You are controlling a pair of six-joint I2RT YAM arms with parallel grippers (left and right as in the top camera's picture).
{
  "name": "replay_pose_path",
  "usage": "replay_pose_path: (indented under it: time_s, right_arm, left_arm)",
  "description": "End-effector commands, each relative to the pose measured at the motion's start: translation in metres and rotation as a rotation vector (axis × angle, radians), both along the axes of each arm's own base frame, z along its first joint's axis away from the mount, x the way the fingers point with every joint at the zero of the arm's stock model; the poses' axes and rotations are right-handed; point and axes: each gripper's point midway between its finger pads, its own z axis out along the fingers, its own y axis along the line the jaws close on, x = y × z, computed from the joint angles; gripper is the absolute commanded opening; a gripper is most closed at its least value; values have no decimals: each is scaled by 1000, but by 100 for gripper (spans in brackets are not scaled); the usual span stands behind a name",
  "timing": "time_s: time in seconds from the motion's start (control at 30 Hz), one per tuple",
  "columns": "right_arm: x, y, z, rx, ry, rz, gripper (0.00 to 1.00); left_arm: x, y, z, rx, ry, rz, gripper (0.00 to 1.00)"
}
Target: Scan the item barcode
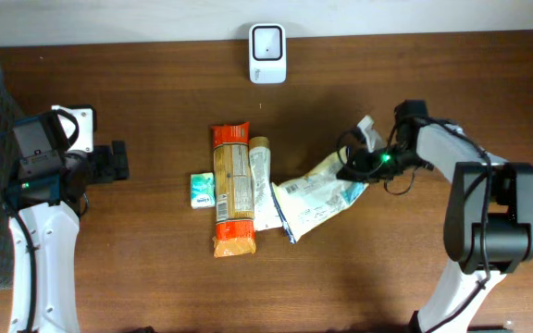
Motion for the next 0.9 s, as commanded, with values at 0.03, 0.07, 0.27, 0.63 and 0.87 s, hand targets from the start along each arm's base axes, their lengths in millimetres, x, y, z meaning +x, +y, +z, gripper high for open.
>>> replay_pose_path:
  time_s: [0.03,0.07,0.27,0.63,0.87]
  right_arm:
    - [20,2,103,170,-239,-24,4]
    - [20,-4,127,196,-274,-61,4]
    - [17,-35,133,53,-187,-240,4]
    - [-10,-44,48,-139,37,-282,4]
    - [-20,-65,17,-513,-33,-54,88]
  left_arm:
    - [4,-1,9,-1,-25,-16,99]
    - [4,-1,9,-1,-25,-16,99]
    - [4,-1,9,-1,-25,-16,99]
    - [4,-1,9,-1,-25,-16,99]
    - [4,-1,9,-1,-25,-16,99]
